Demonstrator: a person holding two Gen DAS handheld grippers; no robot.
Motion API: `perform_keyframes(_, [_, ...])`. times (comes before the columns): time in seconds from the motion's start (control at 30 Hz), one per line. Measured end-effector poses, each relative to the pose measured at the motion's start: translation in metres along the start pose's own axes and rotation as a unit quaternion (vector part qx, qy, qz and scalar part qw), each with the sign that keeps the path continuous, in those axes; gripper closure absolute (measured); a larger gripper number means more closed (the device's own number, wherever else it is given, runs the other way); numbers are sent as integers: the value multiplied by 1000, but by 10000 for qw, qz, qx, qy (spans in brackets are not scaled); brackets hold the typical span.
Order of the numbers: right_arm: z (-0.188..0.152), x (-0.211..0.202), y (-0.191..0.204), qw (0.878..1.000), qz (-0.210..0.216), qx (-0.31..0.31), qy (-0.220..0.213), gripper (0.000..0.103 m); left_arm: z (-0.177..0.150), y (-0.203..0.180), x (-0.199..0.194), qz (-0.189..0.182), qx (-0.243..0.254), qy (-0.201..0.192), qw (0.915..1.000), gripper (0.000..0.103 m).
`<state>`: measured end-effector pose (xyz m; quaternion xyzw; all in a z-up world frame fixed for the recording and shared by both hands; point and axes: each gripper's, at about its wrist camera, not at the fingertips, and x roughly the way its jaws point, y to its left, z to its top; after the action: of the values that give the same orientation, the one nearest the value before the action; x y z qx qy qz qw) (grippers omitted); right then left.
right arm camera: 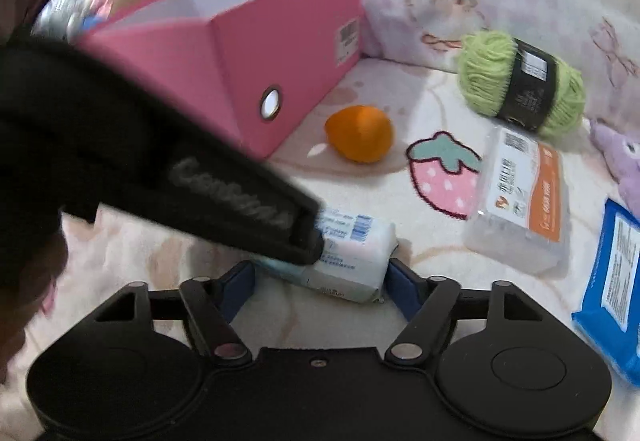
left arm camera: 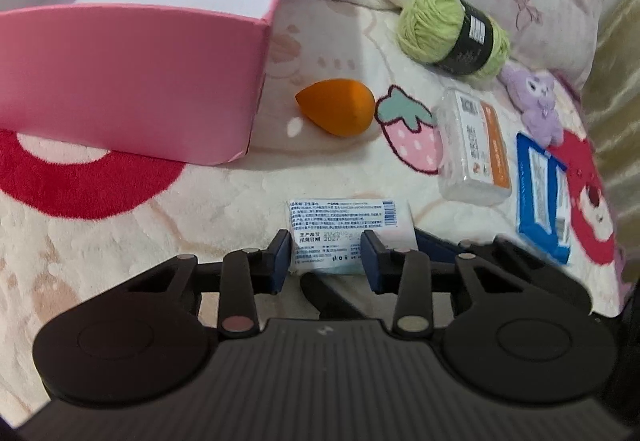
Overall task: Organize objects
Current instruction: 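Lift the soap bar with the left gripper and carry it over the pink box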
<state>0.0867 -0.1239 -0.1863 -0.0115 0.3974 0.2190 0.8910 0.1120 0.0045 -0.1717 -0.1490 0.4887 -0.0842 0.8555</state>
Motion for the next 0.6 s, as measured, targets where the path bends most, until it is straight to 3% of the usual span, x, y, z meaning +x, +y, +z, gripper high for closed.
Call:
perform_keyframes(0.5, [3,-21,8,9986,502,102,133,28,-8,-15,-34,460,406,-8,9981,69])
perform_keyframes(0.6, [5,-26,9,9983,556,126,138,28,-7,-14,-41,406,387,23,9984,69])
